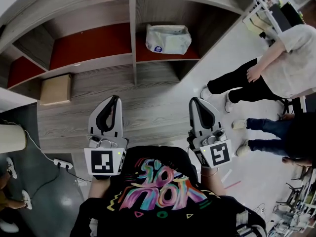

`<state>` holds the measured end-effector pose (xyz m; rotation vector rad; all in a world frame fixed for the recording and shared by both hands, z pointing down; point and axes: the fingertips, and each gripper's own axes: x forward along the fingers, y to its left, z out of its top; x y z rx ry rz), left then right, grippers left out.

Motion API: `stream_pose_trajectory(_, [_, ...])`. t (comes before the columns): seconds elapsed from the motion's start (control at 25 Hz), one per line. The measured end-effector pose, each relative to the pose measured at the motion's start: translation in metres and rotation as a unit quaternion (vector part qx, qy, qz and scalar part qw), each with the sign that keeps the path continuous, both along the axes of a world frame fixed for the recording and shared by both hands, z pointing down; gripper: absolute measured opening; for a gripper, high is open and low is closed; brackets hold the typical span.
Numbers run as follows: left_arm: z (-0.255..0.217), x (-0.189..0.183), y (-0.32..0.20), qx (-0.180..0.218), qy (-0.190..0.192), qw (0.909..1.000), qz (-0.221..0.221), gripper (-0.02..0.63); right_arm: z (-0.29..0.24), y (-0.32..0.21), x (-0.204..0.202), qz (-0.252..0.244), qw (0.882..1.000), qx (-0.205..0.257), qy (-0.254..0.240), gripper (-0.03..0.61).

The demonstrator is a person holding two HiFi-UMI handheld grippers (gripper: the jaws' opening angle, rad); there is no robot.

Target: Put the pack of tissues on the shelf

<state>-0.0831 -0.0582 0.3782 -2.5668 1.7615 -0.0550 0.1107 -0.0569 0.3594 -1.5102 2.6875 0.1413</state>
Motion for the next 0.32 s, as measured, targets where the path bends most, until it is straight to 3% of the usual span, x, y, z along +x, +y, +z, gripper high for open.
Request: stream_pose_trajectory(0.32, [-0.0017,-0.0033,-0.0006,0.002,-0.001,1.0,0.003,0.032,0.0022,-0.0006,-0.0034,-0.003,1.0,-0.007,-0.003,0.017])
